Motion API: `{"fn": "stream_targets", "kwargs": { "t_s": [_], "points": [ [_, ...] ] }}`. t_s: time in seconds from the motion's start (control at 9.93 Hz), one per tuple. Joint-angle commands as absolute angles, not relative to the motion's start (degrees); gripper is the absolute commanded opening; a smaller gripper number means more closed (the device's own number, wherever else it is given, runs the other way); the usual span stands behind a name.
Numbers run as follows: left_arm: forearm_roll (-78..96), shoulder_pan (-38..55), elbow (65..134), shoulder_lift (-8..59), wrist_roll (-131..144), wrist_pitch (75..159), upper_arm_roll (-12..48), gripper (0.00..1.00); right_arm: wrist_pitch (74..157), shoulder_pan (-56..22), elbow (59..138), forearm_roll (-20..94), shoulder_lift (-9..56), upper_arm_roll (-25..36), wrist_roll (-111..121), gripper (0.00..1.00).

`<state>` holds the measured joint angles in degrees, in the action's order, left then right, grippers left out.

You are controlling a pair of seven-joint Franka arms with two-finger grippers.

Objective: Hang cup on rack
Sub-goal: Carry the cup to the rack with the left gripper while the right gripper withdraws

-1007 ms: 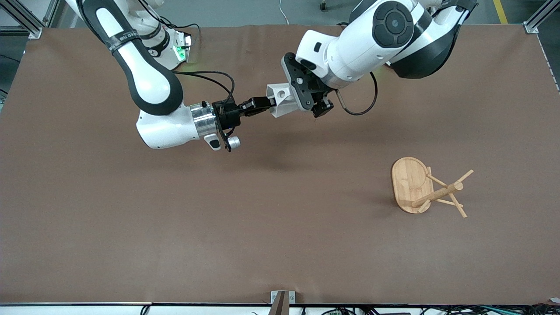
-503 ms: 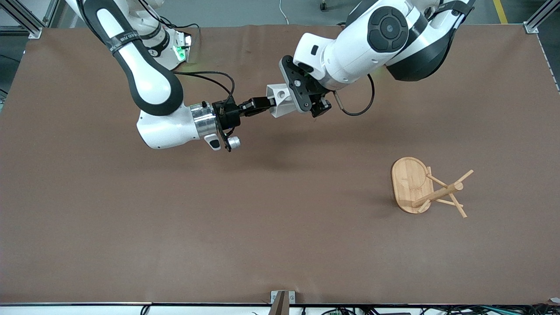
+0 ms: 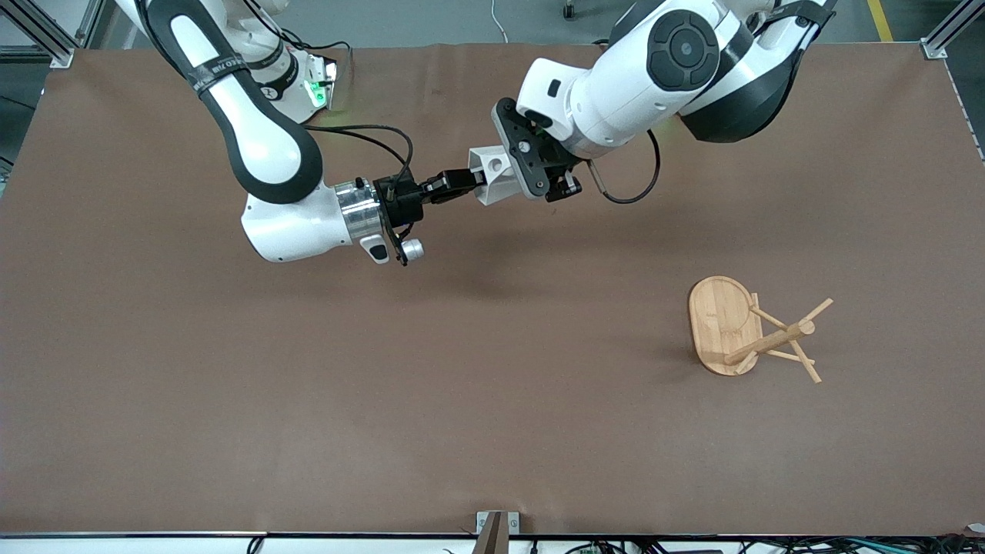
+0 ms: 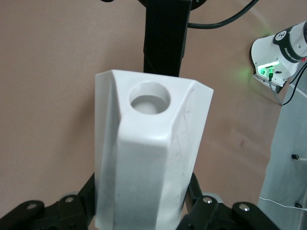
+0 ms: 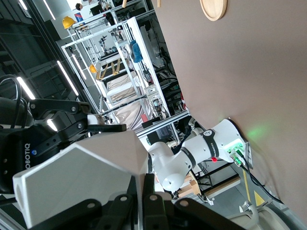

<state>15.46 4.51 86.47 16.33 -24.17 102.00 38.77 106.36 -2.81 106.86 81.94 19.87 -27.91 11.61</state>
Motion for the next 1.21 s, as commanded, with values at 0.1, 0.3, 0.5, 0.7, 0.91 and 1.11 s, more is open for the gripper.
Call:
{"fn": "stream_targets", "kwargs": {
  "t_s": [0.1, 0.3, 0.5, 0.7, 0.91, 1.11],
  "points": [
    [14.9, 3.8, 88.9, 14.2, -23.5, 102.7, 36.0, 0.00, 105.8, -2.0, 107.4, 83.1, 18.5, -27.9, 11.7, 1.00],
    [14.5, 3.4, 89.0, 13.8, -23.0, 102.7, 31.6, 0.00, 104.2, 0.3, 107.7, 80.9, 18.5, -27.3, 11.6, 1.00],
    [12.8, 3.4, 90.8, 13.5, -21.6, 102.8, 26.7, 0.00, 104.4, 4.5, 106.8, 76.1, 17.7, -26.4, 4.0, 1.00],
    [12.0, 3.4, 94.4, 12.2, -20.9, 103.4, 21.2, 0.00, 103.5, 5.3, 103.5, 65.8, 17.4, -20.7, -5.6, 1.00],
    [12.0, 2.8, 96.3, 12.1, -21.1, 103.6, 16.2, 0.00, 95.3, 5.2, 101.0, 48.2, 15.7, -12.2, -8.6, 1.00],
    [11.9, 2.5, 99.7, 10.7, -20.7, 104.1, 11.1, 0.00, 93.6, 5.2, 98.2, 27.5, 15.0, -7.1, -8.4, 1.00]
  ]
}}
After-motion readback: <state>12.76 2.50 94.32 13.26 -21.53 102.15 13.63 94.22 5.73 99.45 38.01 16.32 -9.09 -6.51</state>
